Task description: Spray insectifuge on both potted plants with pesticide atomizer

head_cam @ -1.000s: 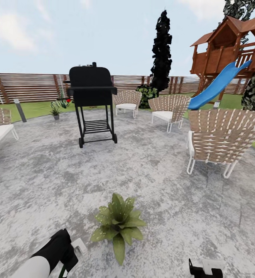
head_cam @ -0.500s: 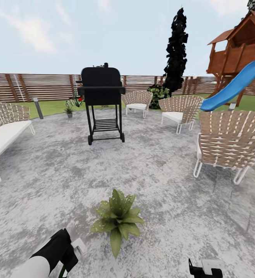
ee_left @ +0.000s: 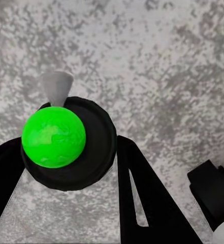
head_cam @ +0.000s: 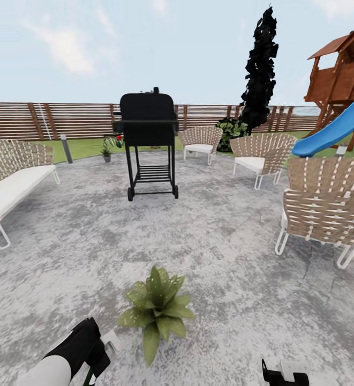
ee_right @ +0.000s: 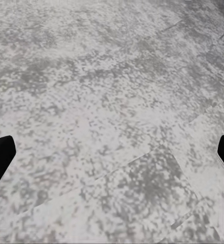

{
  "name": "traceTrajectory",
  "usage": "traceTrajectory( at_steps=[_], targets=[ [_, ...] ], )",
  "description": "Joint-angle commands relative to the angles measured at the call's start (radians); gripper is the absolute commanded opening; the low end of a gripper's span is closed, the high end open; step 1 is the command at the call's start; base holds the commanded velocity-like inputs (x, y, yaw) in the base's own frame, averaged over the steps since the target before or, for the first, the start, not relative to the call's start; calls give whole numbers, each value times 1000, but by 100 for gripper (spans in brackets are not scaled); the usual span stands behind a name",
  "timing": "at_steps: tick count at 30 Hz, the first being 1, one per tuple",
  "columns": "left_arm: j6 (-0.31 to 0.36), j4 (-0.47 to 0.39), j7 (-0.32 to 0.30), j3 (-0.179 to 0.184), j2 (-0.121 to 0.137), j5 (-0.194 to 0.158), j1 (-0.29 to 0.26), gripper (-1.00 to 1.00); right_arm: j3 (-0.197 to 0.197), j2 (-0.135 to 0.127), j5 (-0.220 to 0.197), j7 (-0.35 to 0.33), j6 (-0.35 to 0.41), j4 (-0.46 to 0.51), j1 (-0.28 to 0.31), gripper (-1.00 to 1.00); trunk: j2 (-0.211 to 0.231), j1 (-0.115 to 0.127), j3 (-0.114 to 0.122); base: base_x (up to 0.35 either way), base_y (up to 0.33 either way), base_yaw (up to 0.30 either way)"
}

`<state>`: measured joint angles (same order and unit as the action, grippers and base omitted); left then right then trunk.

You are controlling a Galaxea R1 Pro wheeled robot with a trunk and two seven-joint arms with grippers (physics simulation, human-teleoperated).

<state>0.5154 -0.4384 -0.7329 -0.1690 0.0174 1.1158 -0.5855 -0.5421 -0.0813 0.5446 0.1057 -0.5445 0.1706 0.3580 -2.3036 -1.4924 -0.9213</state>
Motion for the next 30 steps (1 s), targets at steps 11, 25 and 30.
traceTrajectory(
  at_steps=[11,25,30],
  targets=[
    [5,-2,-8,-8,0,5,0,-100,-4,0,11,6,-3,-2,1,100,0,0,-1,147,-49,0],
    [-90,-1,-15,-2,5,-77,0,-100,-4,0,11,6,-3,-2,1,100,0,0,-1,1,0,12],
    [-88,-1,-14,1,4,-73,0,-100,-4,0,11,6,-3,-2,1,100,0,0,-1,0,0,236]
  ],
)
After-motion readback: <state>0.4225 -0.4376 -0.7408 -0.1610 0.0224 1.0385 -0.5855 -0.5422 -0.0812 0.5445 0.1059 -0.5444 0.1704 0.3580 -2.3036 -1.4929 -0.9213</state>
